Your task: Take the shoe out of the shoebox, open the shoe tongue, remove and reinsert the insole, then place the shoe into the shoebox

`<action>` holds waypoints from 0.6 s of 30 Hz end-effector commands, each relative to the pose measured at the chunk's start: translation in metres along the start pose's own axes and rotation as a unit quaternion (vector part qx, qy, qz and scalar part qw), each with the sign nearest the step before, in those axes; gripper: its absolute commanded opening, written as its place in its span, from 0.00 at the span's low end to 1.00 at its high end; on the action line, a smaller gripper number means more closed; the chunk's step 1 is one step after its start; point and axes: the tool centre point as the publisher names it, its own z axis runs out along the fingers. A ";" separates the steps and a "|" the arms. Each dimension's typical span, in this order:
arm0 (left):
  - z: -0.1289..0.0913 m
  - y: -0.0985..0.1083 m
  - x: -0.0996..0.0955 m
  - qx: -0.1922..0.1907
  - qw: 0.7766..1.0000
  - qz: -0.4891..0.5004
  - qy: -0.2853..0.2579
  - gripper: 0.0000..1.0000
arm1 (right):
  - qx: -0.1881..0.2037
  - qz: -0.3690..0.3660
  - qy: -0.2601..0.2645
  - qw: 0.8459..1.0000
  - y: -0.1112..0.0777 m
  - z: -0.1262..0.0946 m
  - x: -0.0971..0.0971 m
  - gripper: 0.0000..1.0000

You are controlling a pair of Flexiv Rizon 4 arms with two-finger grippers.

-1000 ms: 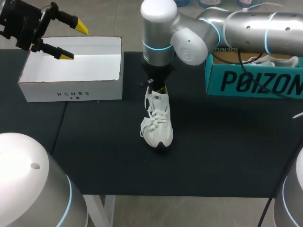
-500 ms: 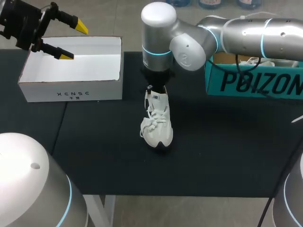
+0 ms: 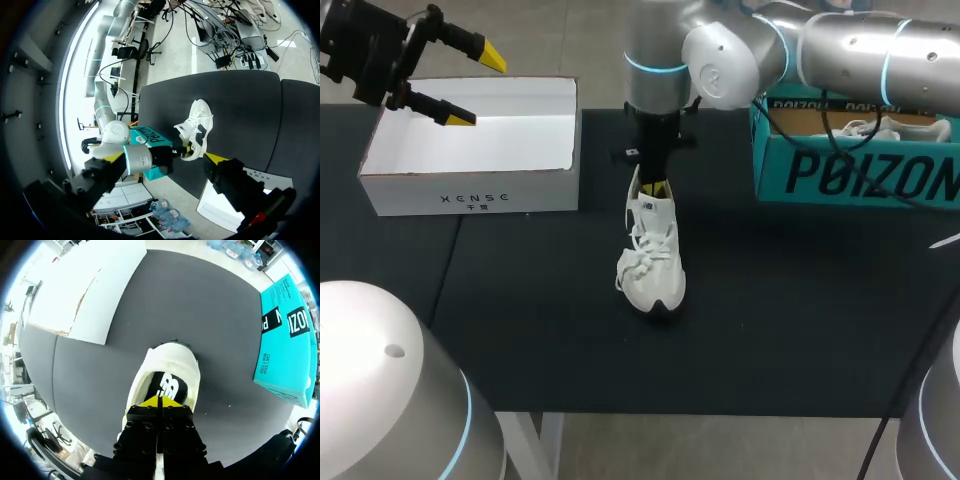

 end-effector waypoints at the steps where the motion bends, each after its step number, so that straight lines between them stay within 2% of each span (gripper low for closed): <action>1: 0.000 0.000 0.000 0.000 1.000 0.000 0.001 1.00 | -0.005 -0.001 0.018 1.000 -0.003 0.002 -0.005 0.00; 13: 0.000 0.000 0.000 0.000 1.000 0.000 0.001 1.00 | -0.005 -0.001 0.018 1.000 -0.003 0.002 -0.005 0.00; 16: 0.000 0.000 0.000 0.000 1.000 0.000 0.001 1.00 | -0.027 0.032 -0.009 0.999 -0.009 -0.003 -0.001 0.00; 18: 0.000 0.000 0.000 0.000 1.000 0.000 0.001 1.00 | -0.033 0.048 -0.010 0.998 -0.011 -0.005 -0.002 0.00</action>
